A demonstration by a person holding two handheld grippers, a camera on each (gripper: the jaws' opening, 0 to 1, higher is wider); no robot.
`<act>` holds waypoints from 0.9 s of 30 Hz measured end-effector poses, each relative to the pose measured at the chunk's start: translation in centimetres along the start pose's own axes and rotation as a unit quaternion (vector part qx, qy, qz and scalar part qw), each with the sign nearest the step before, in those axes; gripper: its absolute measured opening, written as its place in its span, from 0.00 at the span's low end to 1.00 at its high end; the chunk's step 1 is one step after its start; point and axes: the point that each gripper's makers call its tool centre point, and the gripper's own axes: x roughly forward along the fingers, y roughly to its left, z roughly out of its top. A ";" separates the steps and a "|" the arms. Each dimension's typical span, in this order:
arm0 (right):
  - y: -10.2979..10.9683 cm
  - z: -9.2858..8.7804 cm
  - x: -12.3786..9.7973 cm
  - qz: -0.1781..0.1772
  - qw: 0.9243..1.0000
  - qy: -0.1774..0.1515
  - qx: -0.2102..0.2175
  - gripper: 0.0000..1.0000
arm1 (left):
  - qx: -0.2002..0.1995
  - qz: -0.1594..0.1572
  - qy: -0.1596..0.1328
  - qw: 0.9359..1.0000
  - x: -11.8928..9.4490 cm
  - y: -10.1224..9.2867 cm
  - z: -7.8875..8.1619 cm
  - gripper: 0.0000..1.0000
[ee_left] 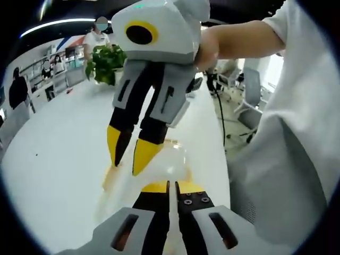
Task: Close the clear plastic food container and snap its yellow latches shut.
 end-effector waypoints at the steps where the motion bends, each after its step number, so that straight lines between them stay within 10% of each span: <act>1: -0.2 -0.2 0.1 0.000 1.000 0.003 0.001 0.16 | 0.001 0.000 0.001 1.000 0.0 -0.1 0.0 0.03; 18: -0.3 -1.1 1.1 0.044 0.996 0.058 -0.046 0.40 | 0.027 0.026 0.013 0.999 -0.4 -0.5 -0.8 0.23; 27: 2.1 -1.6 1.6 0.142 0.986 0.076 -0.032 0.64 | 0.035 0.031 0.014 0.999 -0.8 -0.5 -1.0 0.24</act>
